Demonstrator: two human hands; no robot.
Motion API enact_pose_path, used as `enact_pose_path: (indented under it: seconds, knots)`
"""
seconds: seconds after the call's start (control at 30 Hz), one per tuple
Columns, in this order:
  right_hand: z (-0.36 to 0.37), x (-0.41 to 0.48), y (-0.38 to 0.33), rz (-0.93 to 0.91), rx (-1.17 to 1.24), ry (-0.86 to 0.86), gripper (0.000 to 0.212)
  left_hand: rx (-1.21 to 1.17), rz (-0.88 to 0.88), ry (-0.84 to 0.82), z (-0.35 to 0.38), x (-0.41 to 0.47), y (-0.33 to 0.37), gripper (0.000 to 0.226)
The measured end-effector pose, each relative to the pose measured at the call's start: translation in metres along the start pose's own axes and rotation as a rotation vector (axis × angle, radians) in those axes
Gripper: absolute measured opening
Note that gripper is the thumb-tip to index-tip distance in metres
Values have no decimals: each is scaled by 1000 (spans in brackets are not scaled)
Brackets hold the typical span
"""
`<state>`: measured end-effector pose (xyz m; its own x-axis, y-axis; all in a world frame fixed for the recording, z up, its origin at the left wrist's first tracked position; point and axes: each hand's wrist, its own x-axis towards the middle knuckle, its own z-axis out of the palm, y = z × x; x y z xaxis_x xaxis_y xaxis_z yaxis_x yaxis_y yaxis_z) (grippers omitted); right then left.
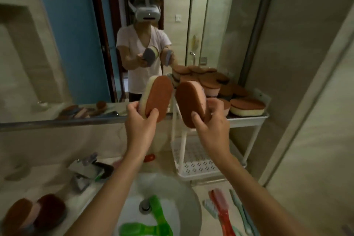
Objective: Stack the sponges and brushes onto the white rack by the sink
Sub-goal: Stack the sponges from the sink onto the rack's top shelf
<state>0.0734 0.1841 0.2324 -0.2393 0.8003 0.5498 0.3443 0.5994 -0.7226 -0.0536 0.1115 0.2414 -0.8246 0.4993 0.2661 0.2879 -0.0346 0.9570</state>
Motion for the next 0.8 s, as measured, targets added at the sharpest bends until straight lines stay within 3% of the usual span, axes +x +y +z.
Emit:
enact_pose_path:
  seconds: [0.23,0.43,0.8]
  knots:
    - [-47,101,36,288,235,135,43,-209,-165,-244,64,52,53,18]
    - [-58,170,83,457,181,81,44,-489,-402,-425,135,87,75,46]
    - [-23,210,122,547,92,-55,30,-460,-548,-471,183,114,60,47]
